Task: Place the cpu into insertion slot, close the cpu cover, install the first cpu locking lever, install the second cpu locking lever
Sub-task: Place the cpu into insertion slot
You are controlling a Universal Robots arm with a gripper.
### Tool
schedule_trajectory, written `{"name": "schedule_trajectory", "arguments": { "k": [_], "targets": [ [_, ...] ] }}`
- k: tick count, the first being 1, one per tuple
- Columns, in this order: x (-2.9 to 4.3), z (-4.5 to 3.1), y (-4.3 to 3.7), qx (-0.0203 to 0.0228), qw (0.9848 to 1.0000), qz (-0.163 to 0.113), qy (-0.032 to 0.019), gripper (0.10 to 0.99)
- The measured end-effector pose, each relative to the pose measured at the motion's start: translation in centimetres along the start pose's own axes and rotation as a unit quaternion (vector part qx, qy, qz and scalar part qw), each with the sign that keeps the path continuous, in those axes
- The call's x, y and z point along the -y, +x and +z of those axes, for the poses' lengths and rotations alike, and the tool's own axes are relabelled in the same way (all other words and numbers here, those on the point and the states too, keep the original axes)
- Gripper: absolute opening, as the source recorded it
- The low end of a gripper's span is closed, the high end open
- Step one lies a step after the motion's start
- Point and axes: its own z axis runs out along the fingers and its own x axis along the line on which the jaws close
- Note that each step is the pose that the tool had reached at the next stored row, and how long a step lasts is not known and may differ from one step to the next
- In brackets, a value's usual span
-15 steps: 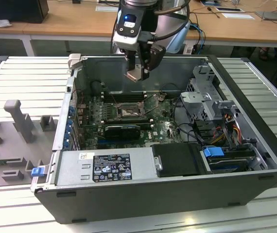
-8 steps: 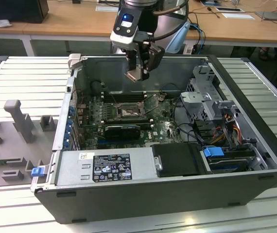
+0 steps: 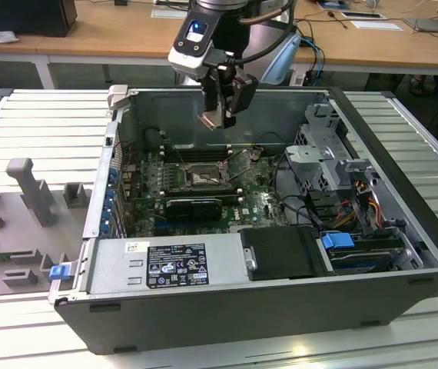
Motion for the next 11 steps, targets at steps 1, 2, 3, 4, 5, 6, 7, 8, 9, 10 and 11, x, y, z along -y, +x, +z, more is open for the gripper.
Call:
{"name": "schedule_trajectory", "arguments": {
  "k": [1, 2, 3, 4, 5, 6, 7, 8, 9, 10, 11],
  "targets": [
    [0.0, 0.0, 0.0, 0.0003, 1.0, 0.003, -0.0001, 0.525],
    [0.0, 0.01, 0.0, 0.0009, 0.9999, 0.011, -0.0003, 0.525],
    [0.0, 0.01, 0.0, 0.0014, 0.9999, 0.017, -0.0005, 0.525],
    [0.0, 0.01, 0.0, 0.0017, 0.9998, 0.021, -0.0006, 0.525],
    [0.0, 0.01, 0.0, 0.002, 0.9997, 0.024, -0.0006, 0.525],
    [0.0, 0.01, 0.0, 0.0024, 0.9996, 0.029, -0.0007, 0.525],
    [0.0, 0.02, 0.0, 0.0027, 0.9995, 0.032, -0.0008, 0.525],
    [0.0, 0.02, 0.0, 0.003, 0.9993, 0.036, -0.0009, 0.525],
    [0.0, 0.02, 0.0, 0.0032, 0.9992, 0.039, -0.001, 0.525],
    [0.0, 0.02, 0.0, 0.0036, 0.999, 0.044, -0.0011, 0.525],
    [0.0, 0.02, 0.0, 0.004, 0.9988, 0.048, -0.0012, 0.525]
  ]
}}
